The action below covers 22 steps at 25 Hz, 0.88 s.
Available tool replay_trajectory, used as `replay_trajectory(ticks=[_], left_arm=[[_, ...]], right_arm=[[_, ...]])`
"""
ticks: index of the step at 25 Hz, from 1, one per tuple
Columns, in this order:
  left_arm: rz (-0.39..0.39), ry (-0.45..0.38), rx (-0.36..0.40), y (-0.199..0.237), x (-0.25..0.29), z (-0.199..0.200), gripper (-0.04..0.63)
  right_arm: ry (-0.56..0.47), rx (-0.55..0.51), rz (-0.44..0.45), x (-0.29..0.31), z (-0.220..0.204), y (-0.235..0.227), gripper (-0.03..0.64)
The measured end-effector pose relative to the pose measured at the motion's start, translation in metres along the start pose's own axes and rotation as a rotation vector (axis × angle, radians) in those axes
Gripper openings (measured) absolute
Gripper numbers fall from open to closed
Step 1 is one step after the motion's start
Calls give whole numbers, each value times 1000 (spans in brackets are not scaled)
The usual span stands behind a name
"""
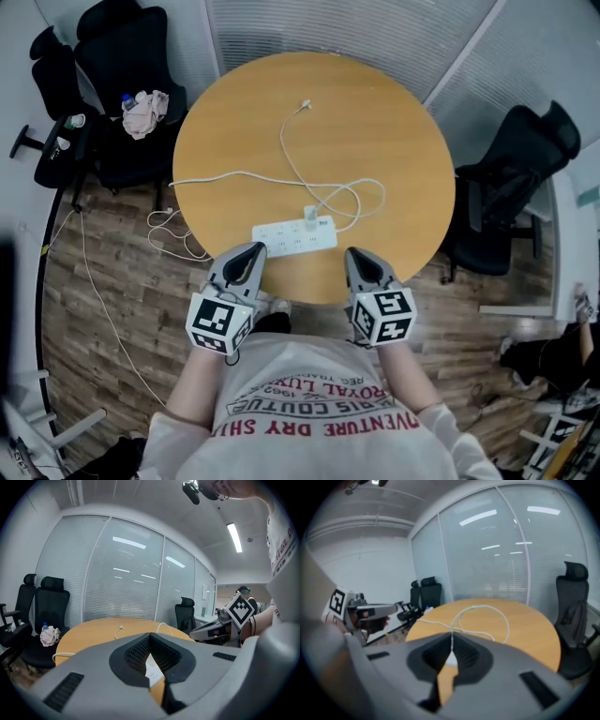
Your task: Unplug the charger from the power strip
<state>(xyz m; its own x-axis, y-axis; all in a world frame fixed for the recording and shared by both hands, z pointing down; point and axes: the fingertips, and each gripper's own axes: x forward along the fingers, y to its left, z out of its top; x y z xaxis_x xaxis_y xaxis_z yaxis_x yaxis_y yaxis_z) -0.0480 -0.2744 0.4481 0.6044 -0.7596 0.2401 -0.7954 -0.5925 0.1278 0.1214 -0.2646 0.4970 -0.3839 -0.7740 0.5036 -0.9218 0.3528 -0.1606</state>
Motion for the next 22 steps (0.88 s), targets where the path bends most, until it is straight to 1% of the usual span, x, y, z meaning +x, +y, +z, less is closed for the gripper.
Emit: replay_trajectory(ticks=[4,7,12,15,22], left_arm=[[-37,50,-12,22,27,-17,34],[-70,103,-26,27,41,-39,34],[-105,214,-7,29,67,-80,34],[-132,299,-8,24,79,-107,34],[-127,466,-5,19,106,-153,34]], right_arm=[[62,4,-11,38,-8,-2,29],[112,8,-10,56,-19,-1,29],[187,5,6,79,-39,0,29],[234,-5,22,90,-54,2,29],[355,-52,76,109,-79,10,29]])
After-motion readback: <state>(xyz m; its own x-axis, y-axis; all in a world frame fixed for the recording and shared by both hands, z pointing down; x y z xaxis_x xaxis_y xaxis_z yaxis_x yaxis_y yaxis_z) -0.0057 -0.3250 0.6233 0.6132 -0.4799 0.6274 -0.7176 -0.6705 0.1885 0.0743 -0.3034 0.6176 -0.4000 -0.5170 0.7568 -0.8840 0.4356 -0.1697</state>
